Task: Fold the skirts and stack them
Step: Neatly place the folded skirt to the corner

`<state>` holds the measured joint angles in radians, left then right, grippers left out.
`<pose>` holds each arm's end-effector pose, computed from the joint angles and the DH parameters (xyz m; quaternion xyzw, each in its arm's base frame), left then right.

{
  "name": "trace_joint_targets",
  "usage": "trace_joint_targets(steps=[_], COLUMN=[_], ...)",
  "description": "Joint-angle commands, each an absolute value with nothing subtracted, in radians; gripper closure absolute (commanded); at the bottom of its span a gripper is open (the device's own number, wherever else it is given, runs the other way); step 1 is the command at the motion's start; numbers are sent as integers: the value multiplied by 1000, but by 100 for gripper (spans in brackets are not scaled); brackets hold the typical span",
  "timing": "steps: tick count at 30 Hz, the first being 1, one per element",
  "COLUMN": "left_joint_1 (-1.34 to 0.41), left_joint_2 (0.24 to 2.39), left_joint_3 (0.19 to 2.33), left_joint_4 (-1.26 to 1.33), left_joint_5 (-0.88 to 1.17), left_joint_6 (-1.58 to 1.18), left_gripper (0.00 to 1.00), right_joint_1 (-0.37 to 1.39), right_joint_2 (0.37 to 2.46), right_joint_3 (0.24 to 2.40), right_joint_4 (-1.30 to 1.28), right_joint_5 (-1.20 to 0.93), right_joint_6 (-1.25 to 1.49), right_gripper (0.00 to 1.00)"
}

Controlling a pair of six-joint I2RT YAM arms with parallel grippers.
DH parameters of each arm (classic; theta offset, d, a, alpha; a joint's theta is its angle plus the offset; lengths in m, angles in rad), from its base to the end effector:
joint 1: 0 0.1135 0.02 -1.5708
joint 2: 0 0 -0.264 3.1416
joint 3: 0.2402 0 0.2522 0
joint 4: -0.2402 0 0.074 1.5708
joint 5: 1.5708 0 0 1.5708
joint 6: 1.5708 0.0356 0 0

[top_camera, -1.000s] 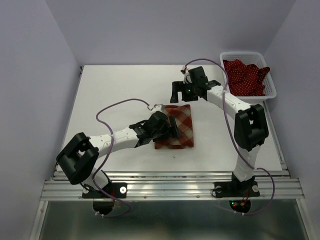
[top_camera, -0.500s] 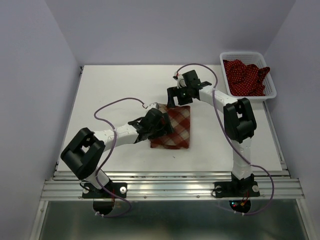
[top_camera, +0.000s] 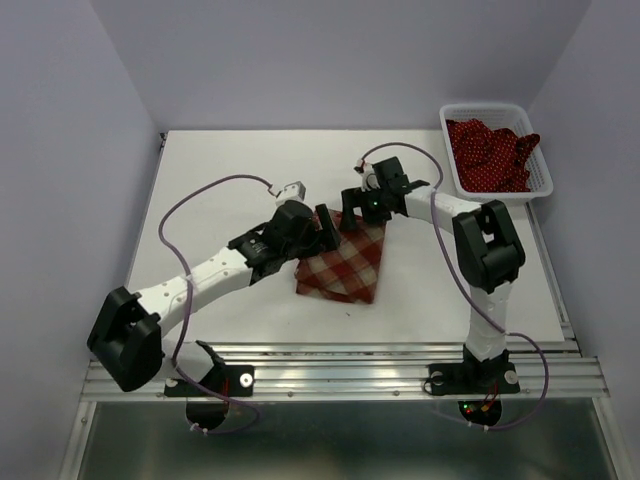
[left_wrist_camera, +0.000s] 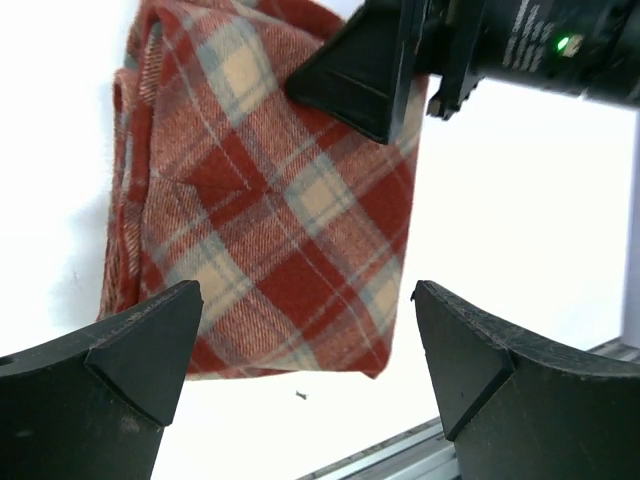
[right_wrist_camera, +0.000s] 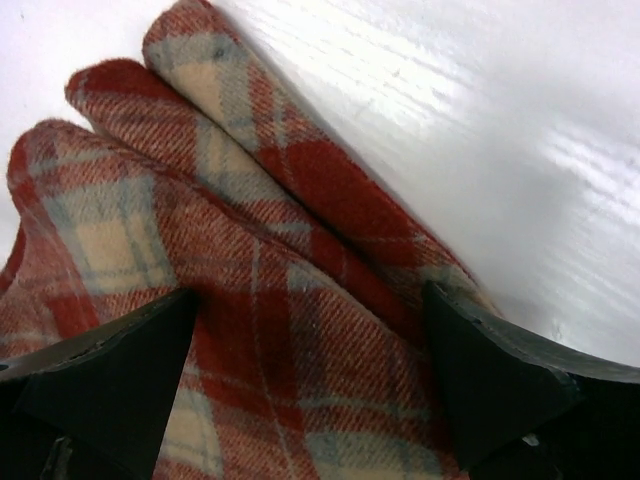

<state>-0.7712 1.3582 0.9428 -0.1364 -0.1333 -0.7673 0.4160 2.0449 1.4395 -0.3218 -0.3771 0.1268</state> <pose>0.2225 -0.2097 0.2703 -0.0308 0.8711 -0.2967 0.3901 0.3975 0.1899 0.1726 -0.1929 0.9136 0.2546 0.2516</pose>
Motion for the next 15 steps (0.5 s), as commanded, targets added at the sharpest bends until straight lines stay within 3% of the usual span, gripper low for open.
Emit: trace_joint_targets(steps=[1, 8, 15], left_joint_1=[-767, -767, -764], left_joint_2=[1238, 997, 936], left_joint_3=[849, 681, 581], left_joint_4=[-213, -290, -334], left_joint_5=[-179, -205, -196], left_joint_6=[-848, -998, -1081], left_gripper=[1, 1, 1], right_joint_1=[405, 405, 469], right_joint_2=[1945, 1671, 1422], right_joint_3=[1327, 976, 658], right_joint_4=[-250, -82, 89], right_joint_5=[-368, -376, -417], right_joint_6=[196, 472, 679], right_gripper=[0, 0, 0])
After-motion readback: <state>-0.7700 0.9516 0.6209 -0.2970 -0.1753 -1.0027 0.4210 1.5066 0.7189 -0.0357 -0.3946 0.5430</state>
